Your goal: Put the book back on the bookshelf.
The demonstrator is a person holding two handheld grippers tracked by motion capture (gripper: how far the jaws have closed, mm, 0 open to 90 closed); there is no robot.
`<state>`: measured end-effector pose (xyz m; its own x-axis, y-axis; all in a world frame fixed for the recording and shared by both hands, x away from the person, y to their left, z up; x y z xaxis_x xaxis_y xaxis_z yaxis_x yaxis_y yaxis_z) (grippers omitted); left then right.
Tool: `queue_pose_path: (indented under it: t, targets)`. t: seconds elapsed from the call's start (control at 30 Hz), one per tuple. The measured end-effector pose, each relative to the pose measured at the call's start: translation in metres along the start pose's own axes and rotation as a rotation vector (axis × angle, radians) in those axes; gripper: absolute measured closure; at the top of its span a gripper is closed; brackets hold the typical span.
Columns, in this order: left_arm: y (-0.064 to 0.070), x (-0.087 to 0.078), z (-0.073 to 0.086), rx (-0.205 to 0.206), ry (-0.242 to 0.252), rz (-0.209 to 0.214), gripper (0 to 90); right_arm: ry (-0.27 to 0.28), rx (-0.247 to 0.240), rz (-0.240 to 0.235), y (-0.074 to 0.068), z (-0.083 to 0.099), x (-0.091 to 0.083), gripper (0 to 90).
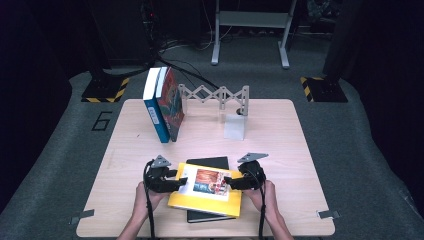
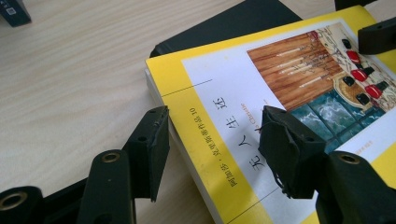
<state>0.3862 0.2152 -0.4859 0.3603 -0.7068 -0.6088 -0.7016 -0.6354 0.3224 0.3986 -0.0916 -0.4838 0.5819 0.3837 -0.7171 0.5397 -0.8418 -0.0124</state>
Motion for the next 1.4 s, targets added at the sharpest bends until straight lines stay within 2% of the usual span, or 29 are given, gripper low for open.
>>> queue_pose_path:
  t: [0.07, 0.1, 0.23, 0.4, 0.43, 0.5, 0.53, 0.6, 0.77, 1.0, 1.2, 1.27, 1.4]
  targets:
    - [-0.001, 0.003, -0.003, -0.006, 0.001, 0.006, 43.6, 0.011, -0.010, 0.001, 0.001, 0.001, 0.000, 28.2]
    - [-0.002, 0.004, -0.004, 0.008, 0.000, 0.000, 43.8, 0.006, -0.007, 0.002, 0.000, 0.001, -0.001, 28.8]
    - [-0.004, 0.008, -0.009, 0.010, 0.005, -0.003, 44.4, 0.010, -0.018, 0.009, -0.002, 0.002, -0.004, 32.7]
    - [-0.002, 0.007, -0.011, 0.023, -0.011, -0.014, 44.3, 0.013, 0.003, -0.002, -0.001, 0.004, -0.004, 32.8]
    - [-0.001, 0.007, -0.010, 0.023, -0.012, -0.027, 43.3, 0.014, 0.011, -0.001, -0.001, 0.004, -0.004, 32.8]
    - [-0.001, 0.005, -0.010, 0.029, -0.026, -0.038, 34.9, 0.014, -0.007, -0.003, 0.000, 0.003, -0.004, 32.8]
    - [0.000, 0.004, -0.005, 0.008, -0.013, -0.042, 31.6, 0.012, -0.009, -0.006, 0.000, 0.003, -0.004, 32.8]
    - [0.000, 0.000, 0.000, 0.017, -0.008, -0.065, 25.3, 0.009, -0.011, -0.004, 0.000, 0.003, -0.004, 32.8]
    - [0.001, -0.014, 0.014, 0.006, -0.005, -0.082, 16.5, 0.007, -0.012, -0.004, 0.000, 0.002, -0.004, 32.8]
    - [0.006, -0.028, 0.030, 0.004, 0.025, -0.099, 13.2, 0.012, -0.016, -0.006, 0.000, 0.002, -0.003, 32.9]
    - [0.012, -0.034, 0.040, 0.013, 0.030, -0.102, 10.9, 0.008, -0.006, -0.011, 0.001, 0.003, -0.003, 33.0]
    - [0.016, -0.037, 0.044, 0.016, 0.023, -0.092, 10.7, 0.012, -0.003, -0.010, 0.001, 0.003, -0.003, 33.0]
    - [0.021, -0.039, 0.049, 0.024, 0.024, -0.102, 10.4, 0.015, -0.005, -0.004, 0.000, 0.003, -0.003, 33.0]
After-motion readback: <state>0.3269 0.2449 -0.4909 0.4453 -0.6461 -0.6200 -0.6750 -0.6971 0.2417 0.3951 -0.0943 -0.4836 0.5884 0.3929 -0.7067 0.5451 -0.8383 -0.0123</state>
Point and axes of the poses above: each handheld gripper's, and its own axes: x roughly forward along the jaws, z roughly out of its underside, y roughly to its right, the point moved 1 cm from there along x, roughly forward along the jaws, and after that the axes turned 11 degrees about z, right-handed, at the moved point
